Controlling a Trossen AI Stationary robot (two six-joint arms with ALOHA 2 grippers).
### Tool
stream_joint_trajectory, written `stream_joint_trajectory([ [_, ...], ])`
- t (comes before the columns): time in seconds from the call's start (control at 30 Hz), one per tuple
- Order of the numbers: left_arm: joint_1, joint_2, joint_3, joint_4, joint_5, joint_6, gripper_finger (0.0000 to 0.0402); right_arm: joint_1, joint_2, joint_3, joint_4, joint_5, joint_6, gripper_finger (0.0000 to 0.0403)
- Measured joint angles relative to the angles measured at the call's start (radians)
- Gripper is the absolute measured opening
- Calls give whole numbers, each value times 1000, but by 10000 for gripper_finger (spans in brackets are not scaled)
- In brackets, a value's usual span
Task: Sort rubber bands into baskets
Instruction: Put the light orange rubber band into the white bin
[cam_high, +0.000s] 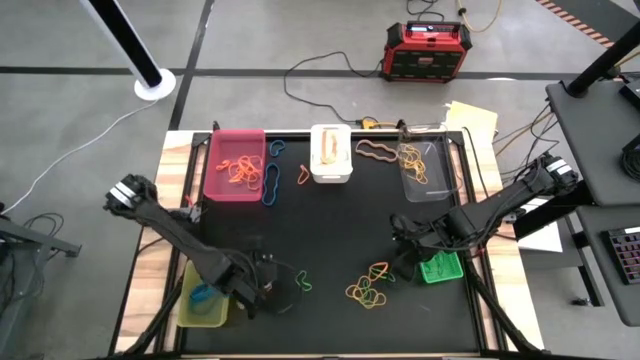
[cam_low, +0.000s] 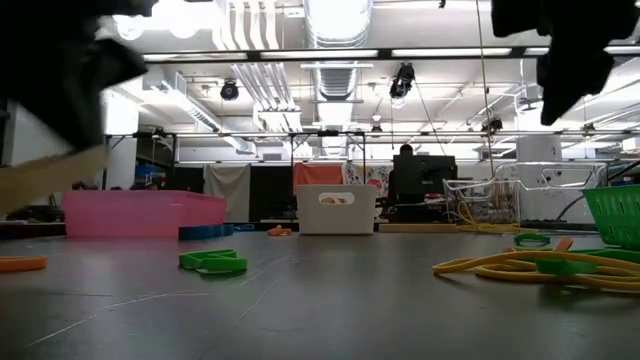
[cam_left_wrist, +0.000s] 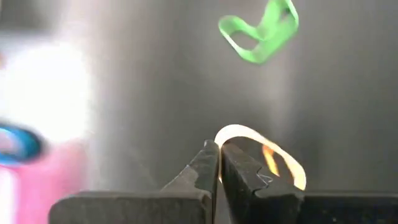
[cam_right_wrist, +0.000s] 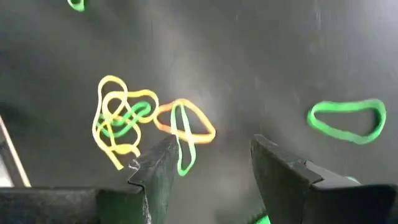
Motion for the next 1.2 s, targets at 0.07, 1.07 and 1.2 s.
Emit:
stream_joint_trajectory([
  [0.07,24,-47,0,2,-74,35,0,0,0,0,23,44,-30,194],
  [1.07,1047,-122,0,976,335,961,0,-1,0,0,128,628,-217,194],
  [1.2,1089,-27,2,1038,334,955,0,-1,0,0,128,664,-219,194],
])
